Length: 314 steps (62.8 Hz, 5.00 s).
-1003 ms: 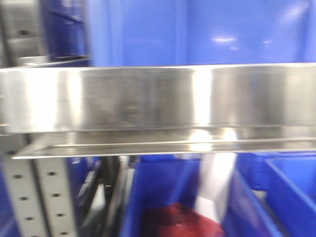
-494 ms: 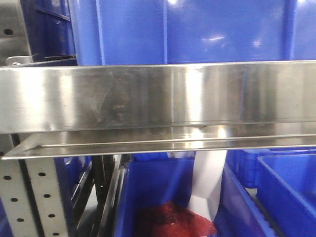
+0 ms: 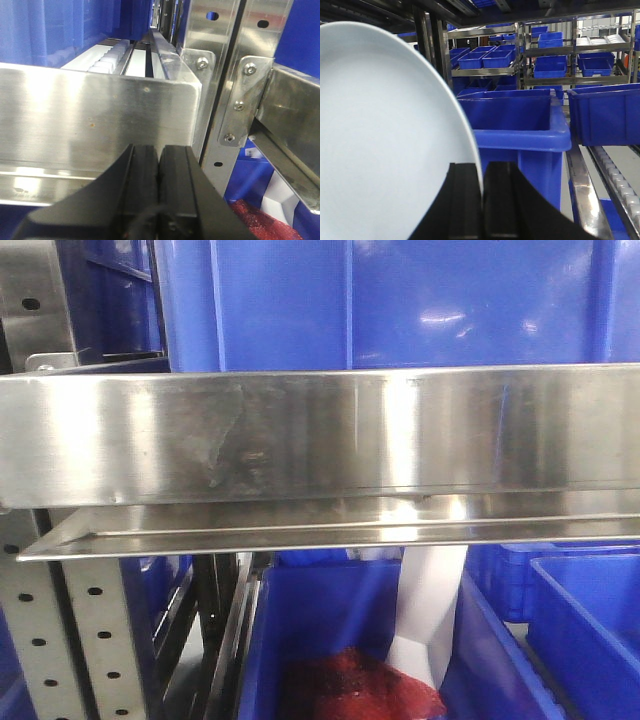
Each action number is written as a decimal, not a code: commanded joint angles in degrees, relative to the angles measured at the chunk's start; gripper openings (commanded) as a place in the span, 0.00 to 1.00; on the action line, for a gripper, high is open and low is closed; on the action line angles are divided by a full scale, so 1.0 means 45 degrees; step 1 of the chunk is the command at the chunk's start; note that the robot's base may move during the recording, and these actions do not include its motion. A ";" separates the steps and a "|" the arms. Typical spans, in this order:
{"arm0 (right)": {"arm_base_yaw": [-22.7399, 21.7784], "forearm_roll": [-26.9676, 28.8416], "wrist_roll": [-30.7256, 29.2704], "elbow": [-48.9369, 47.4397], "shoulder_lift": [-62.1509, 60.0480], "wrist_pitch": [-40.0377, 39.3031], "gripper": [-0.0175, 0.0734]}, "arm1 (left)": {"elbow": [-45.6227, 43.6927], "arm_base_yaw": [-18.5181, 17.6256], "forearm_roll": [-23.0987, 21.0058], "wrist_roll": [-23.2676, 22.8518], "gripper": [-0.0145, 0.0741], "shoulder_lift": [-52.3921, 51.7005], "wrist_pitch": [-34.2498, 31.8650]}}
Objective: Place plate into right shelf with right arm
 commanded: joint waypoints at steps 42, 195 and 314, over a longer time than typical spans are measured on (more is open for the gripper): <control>-0.0041 0.0836 0.0310 -0.7655 0.5811 -0.0495 0.25 | 0.0126 -0.0085 -0.0030 -0.0075 0.11 -0.0053 -0.1074; -0.2068 -0.0014 0.0299 -1.3363 1.0376 0.6478 0.25 | 0.0126 -0.0085 -0.0030 -0.0075 0.11 -0.0053 -0.1074; -0.2090 -0.5753 0.4037 0.6093 -0.3731 -0.2115 0.25 | 0.0126 -0.0085 -0.0030 -0.0075 0.11 -0.0053 -0.1074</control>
